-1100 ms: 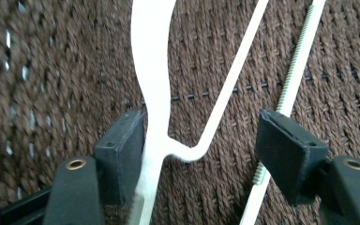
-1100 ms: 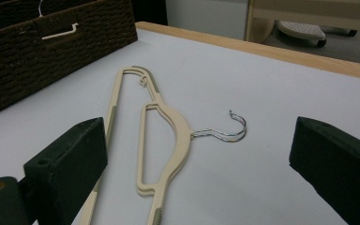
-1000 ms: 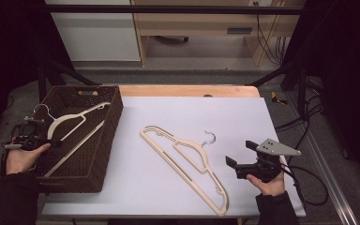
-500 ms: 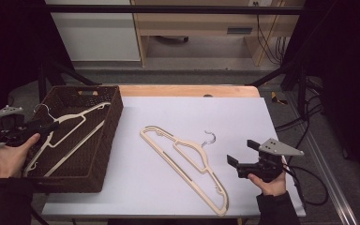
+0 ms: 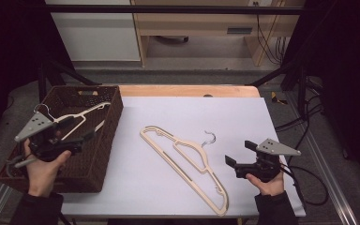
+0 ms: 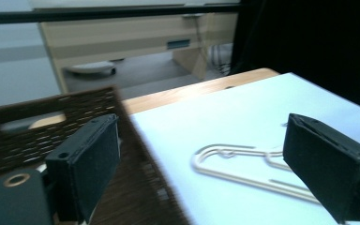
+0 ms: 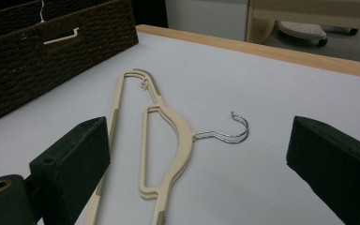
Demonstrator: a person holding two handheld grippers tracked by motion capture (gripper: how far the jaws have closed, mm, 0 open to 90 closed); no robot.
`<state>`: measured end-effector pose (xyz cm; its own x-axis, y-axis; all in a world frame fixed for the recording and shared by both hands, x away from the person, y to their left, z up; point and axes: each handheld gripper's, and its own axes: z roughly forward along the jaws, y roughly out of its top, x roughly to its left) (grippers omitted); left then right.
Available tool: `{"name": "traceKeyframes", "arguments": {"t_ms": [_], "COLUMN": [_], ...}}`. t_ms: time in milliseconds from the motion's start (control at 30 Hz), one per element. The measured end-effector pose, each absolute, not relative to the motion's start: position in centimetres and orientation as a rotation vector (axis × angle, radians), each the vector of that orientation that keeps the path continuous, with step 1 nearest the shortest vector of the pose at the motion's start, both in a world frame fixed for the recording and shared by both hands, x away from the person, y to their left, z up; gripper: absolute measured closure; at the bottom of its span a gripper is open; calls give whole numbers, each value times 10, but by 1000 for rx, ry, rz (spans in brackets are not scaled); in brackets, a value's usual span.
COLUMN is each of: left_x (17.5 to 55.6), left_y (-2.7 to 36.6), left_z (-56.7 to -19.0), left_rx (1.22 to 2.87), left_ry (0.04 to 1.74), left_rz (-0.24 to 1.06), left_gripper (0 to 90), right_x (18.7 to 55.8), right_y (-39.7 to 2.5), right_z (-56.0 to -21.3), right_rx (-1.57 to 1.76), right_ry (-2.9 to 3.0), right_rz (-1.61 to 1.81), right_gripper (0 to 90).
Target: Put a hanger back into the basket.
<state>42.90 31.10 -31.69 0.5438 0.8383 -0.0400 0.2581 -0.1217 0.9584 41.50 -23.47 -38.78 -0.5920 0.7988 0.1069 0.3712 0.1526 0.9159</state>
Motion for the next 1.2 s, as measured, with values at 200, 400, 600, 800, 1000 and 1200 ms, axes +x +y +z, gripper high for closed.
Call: {"name": "traceKeyframes", "arguments": {"t_ms": [200,400,600,800,1000,1200], "left_x": [422,416,414,414,417,419], "left_y": [276,255,237,225,216,213], "left_z": [-332,-347,-359,-376,-386,-391], "left_rx": [1681,1711,1760,1814,1850,1880], "left_ry": [875,832,806,783,781,776], "left_rz": [620,563,522,479,463,467], "left_gripper": [81,82,82,81,82,82], "right_x": [417,419,422,422,421,421], "right_y": [-231,-225,-214,-205,-207,-198], "right_z": [-391,-396,-408,-420,-431,-447], "right_rx": [1125,1134,1168,1159,1206,1229], "right_ry": [2046,2078,2171,2244,2269,2367], "right_rz": [1418,1394,1304,1252,1230,1171], "right_gripper": [73,88,119,158,216,351]}}
